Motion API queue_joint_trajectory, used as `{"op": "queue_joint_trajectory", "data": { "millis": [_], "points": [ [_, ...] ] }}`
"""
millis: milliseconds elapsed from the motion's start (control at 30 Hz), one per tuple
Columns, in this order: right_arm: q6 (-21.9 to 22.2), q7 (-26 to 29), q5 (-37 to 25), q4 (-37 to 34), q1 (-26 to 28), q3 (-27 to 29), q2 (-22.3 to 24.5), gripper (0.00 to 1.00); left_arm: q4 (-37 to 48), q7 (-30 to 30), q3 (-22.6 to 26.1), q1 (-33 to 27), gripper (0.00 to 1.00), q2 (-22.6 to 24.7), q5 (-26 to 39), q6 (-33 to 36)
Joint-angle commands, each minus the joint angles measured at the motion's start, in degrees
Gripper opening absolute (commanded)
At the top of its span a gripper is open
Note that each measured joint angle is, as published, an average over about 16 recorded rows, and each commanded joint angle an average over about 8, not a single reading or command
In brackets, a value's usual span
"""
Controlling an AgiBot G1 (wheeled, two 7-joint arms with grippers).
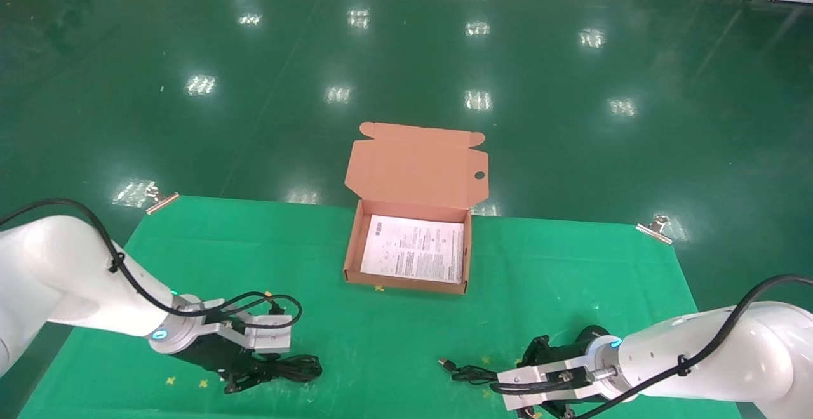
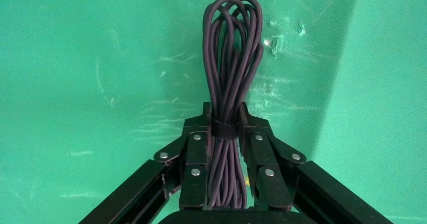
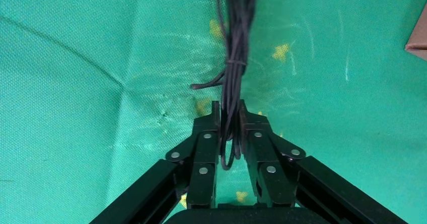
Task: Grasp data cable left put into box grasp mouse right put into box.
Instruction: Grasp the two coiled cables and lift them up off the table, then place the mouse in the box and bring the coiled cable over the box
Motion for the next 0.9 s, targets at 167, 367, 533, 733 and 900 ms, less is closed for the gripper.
{"op": "queue_joint_trajectory", "data": {
  "millis": [167,367,533,733,900],
  "points": [
    [0.0,0.0,0.0,0.01,0.0,0.01,0.01,0.0,-0.02,0.0,0.0,-0.01,0.0,-0.01,-0.01,-0.01],
    [-0.01,0.52,0.1,0.12,0.53,0.43,0.53,0.0,-0.04,-0.02,0.0,-0.01,0.0,-0.03,-0.01,0.0],
    [-0.04,3.26,0.96,3.28,3.5,2.94,3.52,0.0,-1.1,0.13,0.01,-1.74,0.0,-0.53,0.37,-0.11],
    [0.57,8.0,-0.6,11.39,10.18,6.66,6.72,0.0,-6.64,-1.17,0.06,-8.51,0.0,-2.29,2.5,-1.64],
    [2.74,9.86,-1.29,13.77,16.3,8.96,3.94,0.0,-13.27,-3.52,-0.42,-13.95,0.0,-2.95,4.55,-5.05]
  ]
}}
